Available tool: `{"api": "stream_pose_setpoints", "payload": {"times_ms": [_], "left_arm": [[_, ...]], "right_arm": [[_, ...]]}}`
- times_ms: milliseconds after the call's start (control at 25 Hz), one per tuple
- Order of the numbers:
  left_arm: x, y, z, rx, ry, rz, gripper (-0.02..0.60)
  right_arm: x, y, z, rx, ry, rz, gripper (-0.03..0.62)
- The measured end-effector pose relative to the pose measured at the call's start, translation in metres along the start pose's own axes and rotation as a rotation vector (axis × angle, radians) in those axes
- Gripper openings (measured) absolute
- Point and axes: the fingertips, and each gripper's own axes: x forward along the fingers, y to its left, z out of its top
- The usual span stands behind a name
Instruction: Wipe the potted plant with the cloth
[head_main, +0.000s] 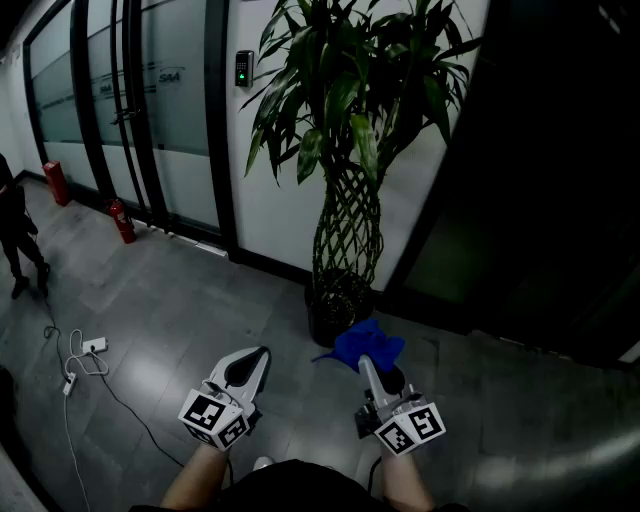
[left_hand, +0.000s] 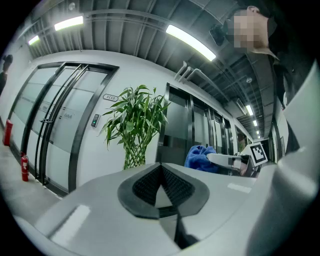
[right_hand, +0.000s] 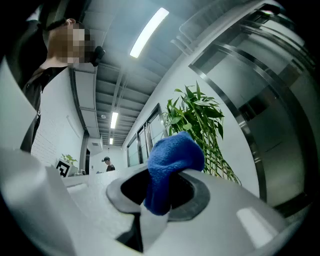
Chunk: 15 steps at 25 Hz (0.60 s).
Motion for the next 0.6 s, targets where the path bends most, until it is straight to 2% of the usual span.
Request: {"api": "stream_pose_setpoints", "payload": {"times_ms": [240,600], "left_arm": [[0.009,0.013,0.011,0.003,-0.056,-0.011,0.006],[0.001,0.050,0.017,0.003,-0.064,0.012,0.006]], "right_arm": [[0.020,0.002,0.010,-0.050,-0.017,0.014,0.086],[0.050,0.020,-0.003,-0.054,-0.013,0.029,0.086]]}}
